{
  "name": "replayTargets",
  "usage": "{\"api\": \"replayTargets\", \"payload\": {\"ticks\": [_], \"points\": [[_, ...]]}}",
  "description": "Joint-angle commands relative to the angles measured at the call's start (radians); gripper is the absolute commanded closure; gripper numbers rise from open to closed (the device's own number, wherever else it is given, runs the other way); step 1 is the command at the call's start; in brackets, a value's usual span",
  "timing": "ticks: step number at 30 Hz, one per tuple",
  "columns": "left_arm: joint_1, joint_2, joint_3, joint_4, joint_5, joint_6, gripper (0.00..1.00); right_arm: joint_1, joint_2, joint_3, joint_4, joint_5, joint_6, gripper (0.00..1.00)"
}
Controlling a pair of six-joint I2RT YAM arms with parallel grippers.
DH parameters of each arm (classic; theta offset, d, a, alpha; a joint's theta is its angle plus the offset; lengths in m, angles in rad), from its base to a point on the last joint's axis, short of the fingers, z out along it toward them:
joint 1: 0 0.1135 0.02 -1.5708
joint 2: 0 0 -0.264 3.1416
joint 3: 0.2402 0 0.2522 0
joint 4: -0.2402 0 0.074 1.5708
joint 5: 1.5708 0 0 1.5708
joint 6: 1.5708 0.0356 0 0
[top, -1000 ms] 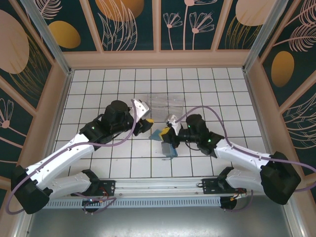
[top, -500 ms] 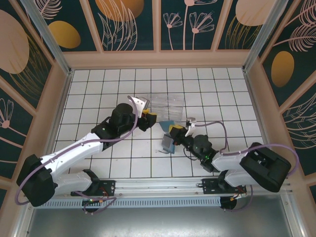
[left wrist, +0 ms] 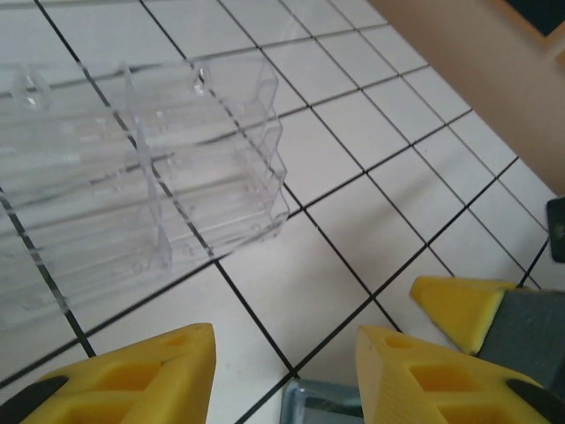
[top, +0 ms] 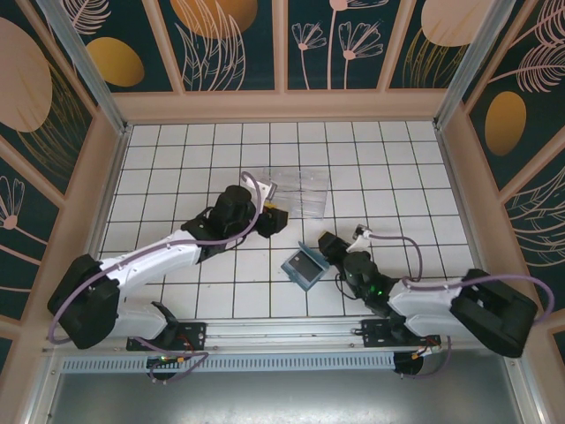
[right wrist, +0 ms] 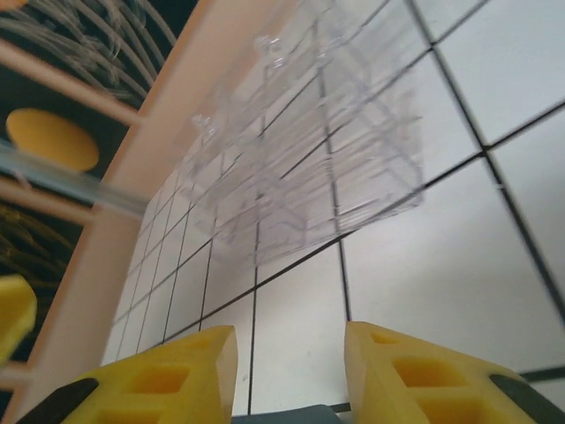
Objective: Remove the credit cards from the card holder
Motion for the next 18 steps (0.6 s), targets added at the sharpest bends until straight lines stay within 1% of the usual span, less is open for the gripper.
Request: {"api": "replayTargets", "payload": {"ticks": [1, 3, 4, 6, 8, 9, 11, 13, 15, 16, 18], "points": [[-0.003, 0.025, 0.014, 0.000, 0.059, -0.043, 0.55, 0.003, -0.115, 0.013, -0.358, 0.121, 0.162, 0.59], [-0.006, 0.044, 0.022, -0.028, 0.075, -0.057, 0.56, -0.005, -0.181, 0.047, -0.516, 0.126, 0.180, 0.57], [-0.013, 0.056, 0.029, -0.051, 0.073, -0.058, 0.57, -0.013, -0.205, 0.067, -0.575, 0.124, 0.163, 0.57], [-0.038, 0.077, 0.044, -0.104, 0.048, -0.054, 0.57, -0.039, -0.231, 0.080, -0.576, 0.075, 0.041, 0.57], [-0.063, 0.103, 0.058, -0.136, 0.049, -0.055, 0.56, -0.086, -0.226, 0.106, -0.568, -0.038, -0.088, 0.57], [-0.077, 0.123, 0.066, -0.149, 0.057, -0.066, 0.57, -0.120, -0.218, 0.124, -0.561, -0.127, -0.176, 0.57], [-0.095, 0.163, 0.074, -0.153, 0.083, -0.094, 0.58, -0.188, -0.204, 0.166, -0.592, -0.277, -0.283, 0.58], [-0.104, 0.192, 0.073, -0.157, 0.072, -0.135, 0.61, -0.241, -0.192, 0.208, -0.633, -0.414, -0.402, 0.56], [-0.104, 0.199, 0.063, -0.159, 0.029, -0.163, 0.64, -0.270, -0.182, 0.258, -0.705, -0.486, -0.489, 0.52], [-0.103, 0.199, 0.056, -0.144, 0.032, -0.175, 0.65, -0.275, -0.174, 0.286, -0.733, -0.518, -0.532, 0.50], [-0.103, 0.224, 0.052, -0.091, 0.086, -0.202, 0.66, -0.276, -0.157, 0.333, -0.777, -0.598, -0.594, 0.47]]}}
